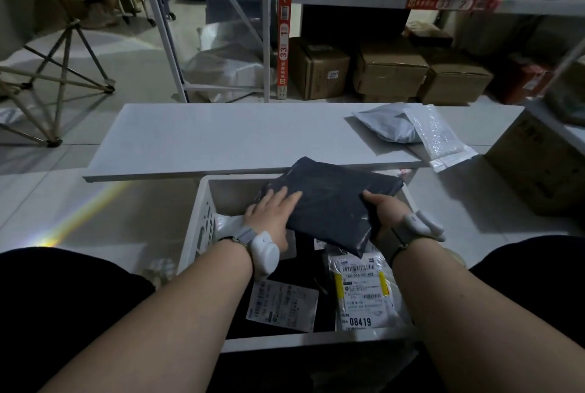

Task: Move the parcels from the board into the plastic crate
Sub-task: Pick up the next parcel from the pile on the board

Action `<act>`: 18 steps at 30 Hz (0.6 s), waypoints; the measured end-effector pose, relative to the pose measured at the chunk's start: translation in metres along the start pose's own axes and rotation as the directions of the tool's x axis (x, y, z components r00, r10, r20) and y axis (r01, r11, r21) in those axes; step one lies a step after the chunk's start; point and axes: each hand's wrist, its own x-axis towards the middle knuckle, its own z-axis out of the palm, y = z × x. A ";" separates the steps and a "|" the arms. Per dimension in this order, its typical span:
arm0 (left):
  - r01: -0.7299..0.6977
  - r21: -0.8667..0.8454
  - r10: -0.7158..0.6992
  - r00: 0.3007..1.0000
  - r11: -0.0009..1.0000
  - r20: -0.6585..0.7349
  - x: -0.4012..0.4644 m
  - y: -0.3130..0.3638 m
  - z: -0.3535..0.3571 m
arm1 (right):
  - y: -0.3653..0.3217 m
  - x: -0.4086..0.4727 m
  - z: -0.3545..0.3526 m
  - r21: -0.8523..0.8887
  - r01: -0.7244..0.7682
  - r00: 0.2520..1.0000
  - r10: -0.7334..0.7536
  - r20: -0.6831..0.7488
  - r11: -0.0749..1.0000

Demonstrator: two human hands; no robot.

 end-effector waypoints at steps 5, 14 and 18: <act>-0.010 0.086 0.023 0.990 0.996 -0.140 -0.005 0.009 -0.003 | -0.005 -0.026 0.013 0.225 -0.108 0.992 0.090 0.088 0.968; -0.151 -0.408 -0.003 0.936 0.901 -0.353 -0.008 0.009 -0.021 | -0.012 -0.030 0.020 0.370 -0.202 0.975 0.150 0.164 0.907; -0.069 -0.598 -0.177 0.923 0.798 -0.342 -0.004 0.006 -0.026 | -0.009 -0.018 0.017 0.385 -0.142 0.982 0.082 0.168 0.912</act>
